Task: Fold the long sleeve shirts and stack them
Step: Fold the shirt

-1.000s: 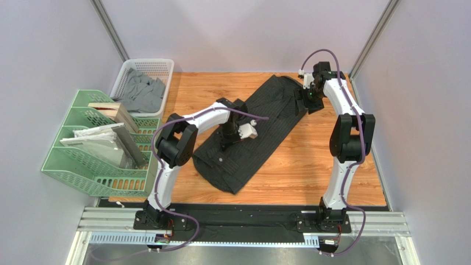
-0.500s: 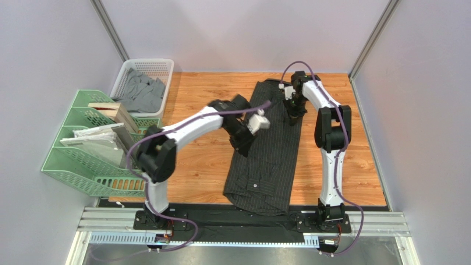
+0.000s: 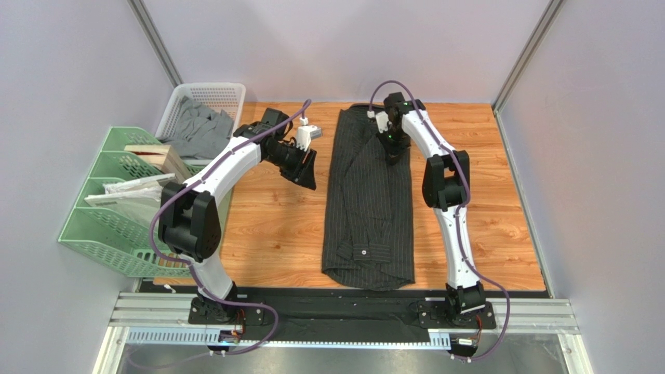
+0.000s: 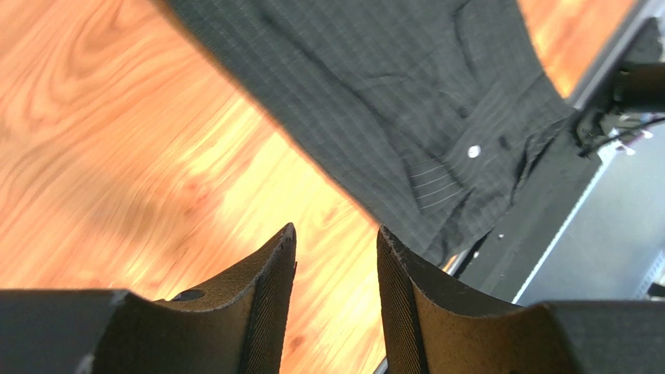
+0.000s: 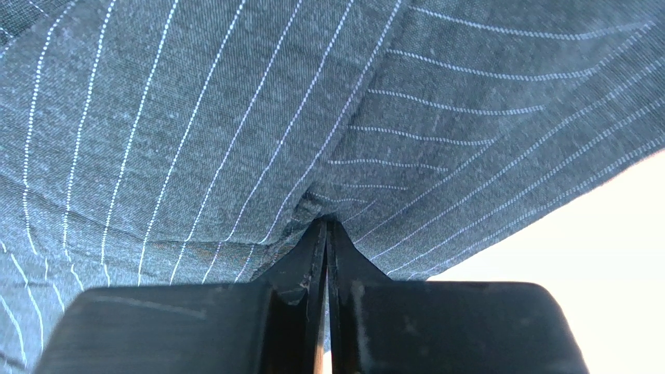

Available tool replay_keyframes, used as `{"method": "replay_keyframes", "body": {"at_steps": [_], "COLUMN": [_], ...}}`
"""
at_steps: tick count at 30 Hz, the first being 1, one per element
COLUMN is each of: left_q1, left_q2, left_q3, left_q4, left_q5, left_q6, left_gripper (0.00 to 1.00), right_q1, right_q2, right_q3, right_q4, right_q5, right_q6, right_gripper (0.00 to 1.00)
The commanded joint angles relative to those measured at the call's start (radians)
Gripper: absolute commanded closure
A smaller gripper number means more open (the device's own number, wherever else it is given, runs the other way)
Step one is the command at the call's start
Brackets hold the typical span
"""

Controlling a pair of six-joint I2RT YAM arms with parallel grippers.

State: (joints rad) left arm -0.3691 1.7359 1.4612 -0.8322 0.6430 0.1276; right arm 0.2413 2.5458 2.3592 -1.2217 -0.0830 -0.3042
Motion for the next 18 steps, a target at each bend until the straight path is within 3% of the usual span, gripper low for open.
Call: {"method": "replay_keyframes", "body": {"at_steps": [1,2,3,4,5,8,9,12,15,16,18], "left_q1": [0.010,0.012,0.015,0.016,0.018,0.012,-0.004,-0.071,-0.103,-0.103,-0.102], "left_q2": [0.017,0.025,0.043,0.053,0.062,0.071,0.068,0.091,0.183,0.212,0.287], "left_q3": [0.050,0.060,0.071,0.091,0.103,0.111,0.096,0.085,0.141,0.162,0.217], "left_q4": [-0.048,-0.054,-0.057,-0.064,-0.079,-0.033,-0.013,0.038,0.039,0.033,0.016], "left_q5": [-0.074,-0.081,-0.083,-0.050,-0.016,0.066,0.040,-0.052,-0.124,-0.114,-0.105], "left_q6": [0.044,0.050,0.052,0.055,0.064,0.089,0.098,0.141,0.103,0.092,0.081], "left_gripper": [0.49,0.46,0.37,0.06,0.01,0.01,0.01,0.01,0.14,0.25,0.35], "right_q1": [0.070,0.084,0.085,0.082,0.075,0.038,0.033,0.026,0.026,0.024,0.024], "right_q2": [0.088,0.100,0.096,0.084,0.033,-0.085,-0.170,-0.304,-0.340,-0.341,-0.335], "right_q3": [0.055,0.102,0.115,0.117,0.098,-0.002,-0.030,-0.134,-0.217,-0.238,-0.279], "right_q4": [0.152,0.160,0.166,0.180,0.180,0.179,0.180,0.177,0.119,0.088,0.056], "right_q5": [0.022,0.031,0.054,0.060,0.037,-0.059,-0.075,-0.115,-0.132,-0.133,-0.155], "right_q6": [-0.003,0.008,0.016,0.023,0.030,0.042,0.036,-0.030,-0.096,-0.104,-0.121], "right_gripper": [0.95,0.95,0.94,0.93,0.92,0.78,0.67,0.60,0.62,0.63,0.66]}}
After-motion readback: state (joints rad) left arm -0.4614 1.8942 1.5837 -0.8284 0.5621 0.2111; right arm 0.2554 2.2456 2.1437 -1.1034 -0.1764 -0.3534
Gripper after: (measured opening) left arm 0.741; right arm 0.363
